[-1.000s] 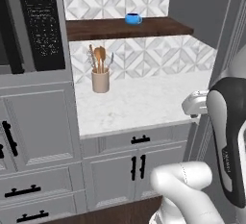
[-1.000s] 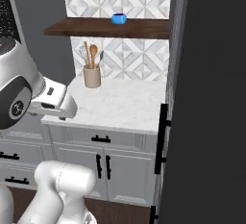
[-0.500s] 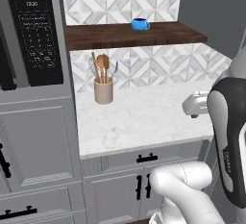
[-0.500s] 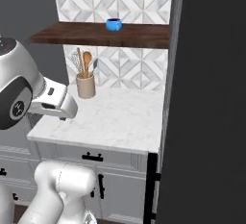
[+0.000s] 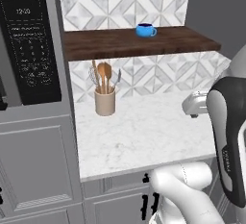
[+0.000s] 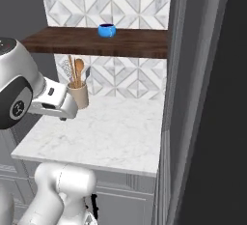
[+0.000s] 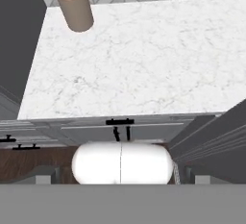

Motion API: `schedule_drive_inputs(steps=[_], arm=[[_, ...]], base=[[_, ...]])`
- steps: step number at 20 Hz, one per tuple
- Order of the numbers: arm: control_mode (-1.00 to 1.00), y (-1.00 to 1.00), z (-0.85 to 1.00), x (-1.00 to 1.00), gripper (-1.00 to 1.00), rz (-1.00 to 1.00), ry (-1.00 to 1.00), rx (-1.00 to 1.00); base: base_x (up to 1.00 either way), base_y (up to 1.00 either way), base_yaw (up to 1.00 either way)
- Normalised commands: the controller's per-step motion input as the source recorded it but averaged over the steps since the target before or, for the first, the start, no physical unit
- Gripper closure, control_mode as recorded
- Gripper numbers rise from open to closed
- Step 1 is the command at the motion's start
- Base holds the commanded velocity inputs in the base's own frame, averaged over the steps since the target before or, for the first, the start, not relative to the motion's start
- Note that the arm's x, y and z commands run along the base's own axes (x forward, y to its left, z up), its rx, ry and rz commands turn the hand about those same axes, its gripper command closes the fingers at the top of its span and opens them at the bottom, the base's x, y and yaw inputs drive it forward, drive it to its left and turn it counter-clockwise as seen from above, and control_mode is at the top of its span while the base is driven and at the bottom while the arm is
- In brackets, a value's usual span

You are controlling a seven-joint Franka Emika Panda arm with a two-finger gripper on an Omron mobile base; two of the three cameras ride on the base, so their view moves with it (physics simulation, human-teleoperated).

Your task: Gather all objects into one cabinet and sort the glasses and bowls to opposite sides.

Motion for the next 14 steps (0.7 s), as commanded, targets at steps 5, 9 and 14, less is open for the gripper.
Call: schedule_drive_inputs(steps=[5,9,14], arm=[[1.00,0.00,0.00,0.00,-1.00,0.00,0.00,0.00],[1.00,0.00,0.00,0.00,-1.00,0.00,0.00,0.00],[1.00,0.00,0.00,0.00,-1.00,0.00,0.00,0.00]], base=[[0.45,-0.02,-0.04],[0.34,0.00,-0.10],[0.31,0.00,-0.10]])
